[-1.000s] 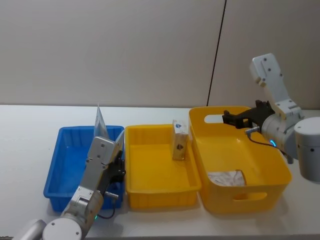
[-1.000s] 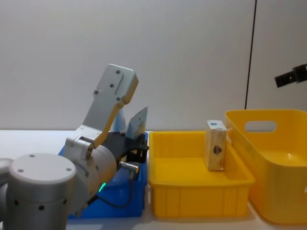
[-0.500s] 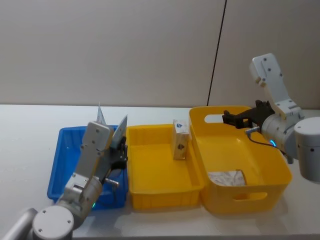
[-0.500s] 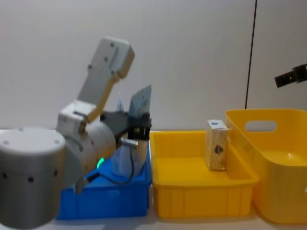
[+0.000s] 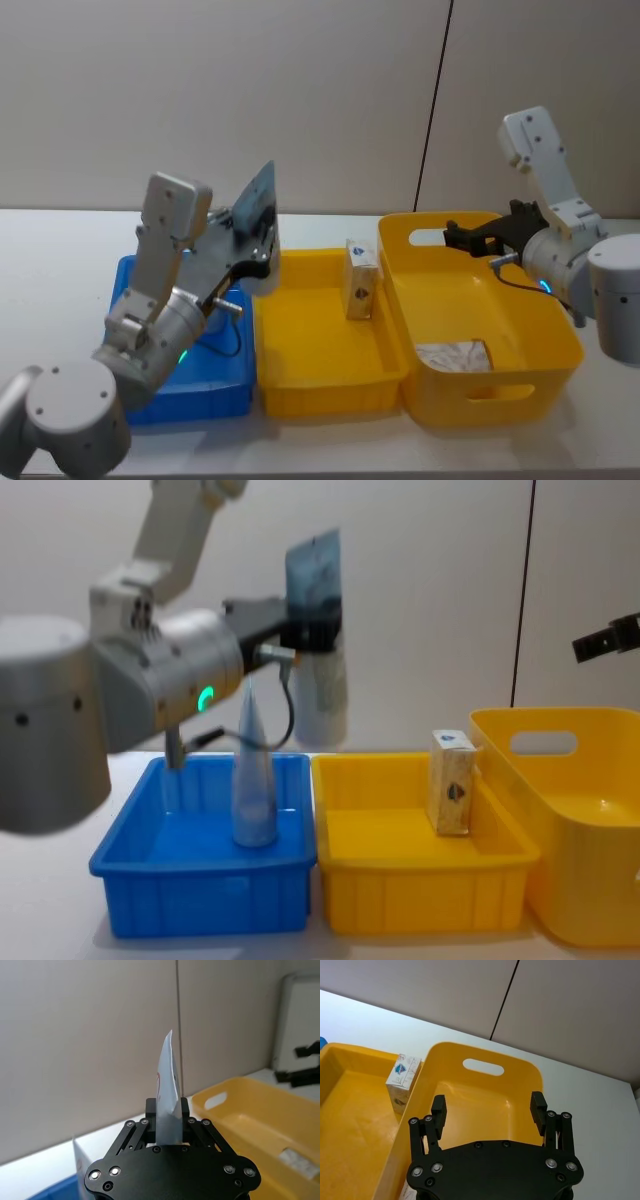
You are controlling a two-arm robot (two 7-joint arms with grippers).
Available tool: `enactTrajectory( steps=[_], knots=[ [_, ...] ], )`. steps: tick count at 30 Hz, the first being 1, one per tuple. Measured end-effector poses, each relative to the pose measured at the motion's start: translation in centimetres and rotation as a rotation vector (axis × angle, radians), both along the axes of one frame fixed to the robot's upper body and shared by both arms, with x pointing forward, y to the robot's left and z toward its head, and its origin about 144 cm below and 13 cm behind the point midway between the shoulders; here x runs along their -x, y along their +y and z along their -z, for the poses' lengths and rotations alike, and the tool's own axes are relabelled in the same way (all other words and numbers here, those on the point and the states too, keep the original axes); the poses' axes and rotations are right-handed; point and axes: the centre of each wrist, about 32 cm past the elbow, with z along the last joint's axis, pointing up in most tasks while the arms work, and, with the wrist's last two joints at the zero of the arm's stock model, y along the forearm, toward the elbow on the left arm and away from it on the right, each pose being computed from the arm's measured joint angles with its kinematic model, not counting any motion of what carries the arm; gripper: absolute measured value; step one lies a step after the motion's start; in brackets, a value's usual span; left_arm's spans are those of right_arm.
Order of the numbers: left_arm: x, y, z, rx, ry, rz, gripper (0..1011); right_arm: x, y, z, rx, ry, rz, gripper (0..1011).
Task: Bimanual collaborative sorting of washing and personal care products
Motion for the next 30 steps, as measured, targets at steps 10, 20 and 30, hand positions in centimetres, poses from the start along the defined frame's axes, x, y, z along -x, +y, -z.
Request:
enactTrajectory(
  steps=[10,20,30],
  knots=[
    [-0.2,0.2,-3.6,0.067,-0.087,0.156,220,-0.2,0.3,0.0,0.005,-0.036,-0.069,1004],
    [-1.5,-1.0,-6.1,0.114,-0.151,0.311,220,-0.6,0.8,-0.1,0.013,-0.082,-0.190,1003],
    [-4.0,-2.5,-7.0,0.125,-0.178,0.389,220,-0.9,0.8,-0.6,0.035,-0.117,-0.338,1004]
  ],
)
